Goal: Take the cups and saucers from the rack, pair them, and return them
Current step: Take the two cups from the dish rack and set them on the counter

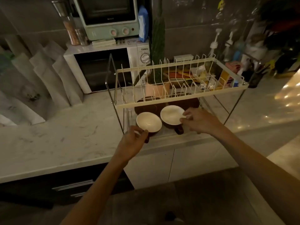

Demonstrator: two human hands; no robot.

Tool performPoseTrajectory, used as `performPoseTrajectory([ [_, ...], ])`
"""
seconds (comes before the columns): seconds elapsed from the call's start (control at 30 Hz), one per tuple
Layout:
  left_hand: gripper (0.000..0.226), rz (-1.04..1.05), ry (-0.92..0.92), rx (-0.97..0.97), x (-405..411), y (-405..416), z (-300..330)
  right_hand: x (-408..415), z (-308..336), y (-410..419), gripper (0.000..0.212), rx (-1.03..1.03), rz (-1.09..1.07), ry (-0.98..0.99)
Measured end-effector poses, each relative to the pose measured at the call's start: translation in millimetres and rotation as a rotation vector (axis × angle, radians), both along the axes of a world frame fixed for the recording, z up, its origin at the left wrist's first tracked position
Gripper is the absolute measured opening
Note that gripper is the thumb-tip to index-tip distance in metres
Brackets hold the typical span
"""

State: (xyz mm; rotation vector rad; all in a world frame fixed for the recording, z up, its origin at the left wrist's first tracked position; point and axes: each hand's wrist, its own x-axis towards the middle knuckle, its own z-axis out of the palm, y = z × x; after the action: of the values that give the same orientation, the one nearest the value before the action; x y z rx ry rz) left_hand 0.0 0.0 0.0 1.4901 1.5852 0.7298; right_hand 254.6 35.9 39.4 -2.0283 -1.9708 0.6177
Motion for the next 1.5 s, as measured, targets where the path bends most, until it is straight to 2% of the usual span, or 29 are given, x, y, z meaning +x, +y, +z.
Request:
performPoseTrajectory([
  [0.1, 0.039, 0.127, 0.008, 0.006, 5.4, 4.5, -7.7, 1.1, -7.1, 7.3, 0.052, 0.038, -0.079, 0.07],
  [0.2, 0.058, 0.195, -0.092, -0.014, 11.8, 10.9, -15.2, -0.4, -14.8, 13.9, 0.059, 0.044, -0.142, 0.077],
  [0.33, 0.056, 0.221, -0.234, -0.002, 17.4, 18.3, -22.9, 1.7, -27.6, 26.1, 0.057, 0.032, -0.181, 0.121],
  [0.57, 0.059, 0.312, -0.367, -0.13, 21.5, 29.7, -27.1, 3.1, -45.4, 39.6, 0.044, -0.175, -0.269, 0.579],
  [0.73, 0.059, 0.34, -0.403, -0.185, 19.0, 34.8, -26.0, 3.0, -51.4, 44.4, 0.048, -0.26, -0.325, 0.761],
  [1.13, 0.053, 0.356, -0.416, -0.158, 19.7, 27.9, -21.3, 5.8, -53.6, 43.0, 0.048, -0.193, -0.331, 0.76],
  [1.33, 0.052, 0.284, -0.365, -0.076, 18.1, 17.6, -13.6, 16.7, -42.5, 32.6, 0.047, -0.149, -0.332, 0.781],
  [1.5, 0.048, 0.226, -0.379, -0.095, 10.8, 3.5, -7.1, 15.9, -32.1, 17.9, 0.049, -0.164, -0.316, 0.774],
])
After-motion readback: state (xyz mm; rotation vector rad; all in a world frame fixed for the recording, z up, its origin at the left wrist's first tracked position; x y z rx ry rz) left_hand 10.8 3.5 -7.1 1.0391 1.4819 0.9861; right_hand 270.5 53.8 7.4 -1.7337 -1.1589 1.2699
